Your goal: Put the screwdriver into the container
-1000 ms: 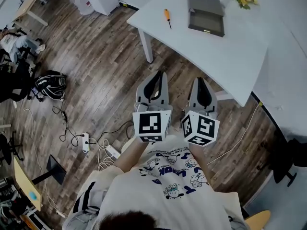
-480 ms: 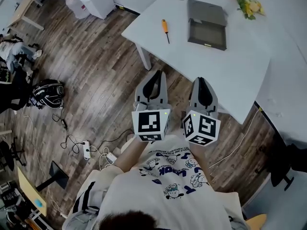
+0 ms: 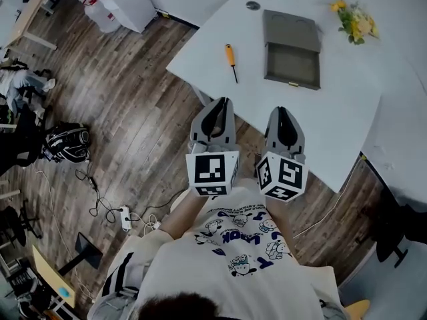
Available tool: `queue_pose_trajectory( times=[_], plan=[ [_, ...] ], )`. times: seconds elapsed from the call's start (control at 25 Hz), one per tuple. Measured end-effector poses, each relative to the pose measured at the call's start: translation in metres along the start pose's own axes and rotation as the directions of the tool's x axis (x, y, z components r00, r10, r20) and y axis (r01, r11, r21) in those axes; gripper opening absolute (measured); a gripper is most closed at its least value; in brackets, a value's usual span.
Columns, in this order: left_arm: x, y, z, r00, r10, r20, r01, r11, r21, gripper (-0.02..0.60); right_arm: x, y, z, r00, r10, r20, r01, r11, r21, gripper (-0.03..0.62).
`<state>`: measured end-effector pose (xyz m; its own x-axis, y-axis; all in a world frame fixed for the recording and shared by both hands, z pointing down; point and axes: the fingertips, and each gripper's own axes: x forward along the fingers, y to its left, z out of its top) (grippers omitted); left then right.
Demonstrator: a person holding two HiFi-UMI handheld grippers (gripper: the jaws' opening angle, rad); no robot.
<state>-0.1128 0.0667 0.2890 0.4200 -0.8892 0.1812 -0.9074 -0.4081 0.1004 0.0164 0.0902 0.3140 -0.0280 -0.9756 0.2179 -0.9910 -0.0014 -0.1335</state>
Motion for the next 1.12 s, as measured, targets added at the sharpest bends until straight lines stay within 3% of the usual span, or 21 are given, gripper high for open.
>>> queue_pose_trajectory(
  times=[0.48, 0.92, 1.12],
  plan=[
    [0.054, 0.026, -0.018, 0.997, 0.003, -0.083, -0.005, 1.0, -0.027, 0.028, 0.057, -0.003, -0.007, 0.998, -0.018, -0.056, 0.019, 1.0, 0.005, 0.044],
    [0.114, 0.032, -0.031, 0.989, 0.036, -0.142, -0.043, 0.998, -0.045, 0.028, 0.113, -0.018, -0.013, 0.994, 0.019, -0.112, -0.02, 1.0, -0.004, 0.044],
    [0.144, 0.039, -0.023, 0.979, 0.062, -0.195, -0.074, 0.996, -0.056, 0.028, 0.14, -0.018, 0.004, 0.988, 0.044, -0.151, -0.048, 0.999, -0.017, 0.044]
  ],
)
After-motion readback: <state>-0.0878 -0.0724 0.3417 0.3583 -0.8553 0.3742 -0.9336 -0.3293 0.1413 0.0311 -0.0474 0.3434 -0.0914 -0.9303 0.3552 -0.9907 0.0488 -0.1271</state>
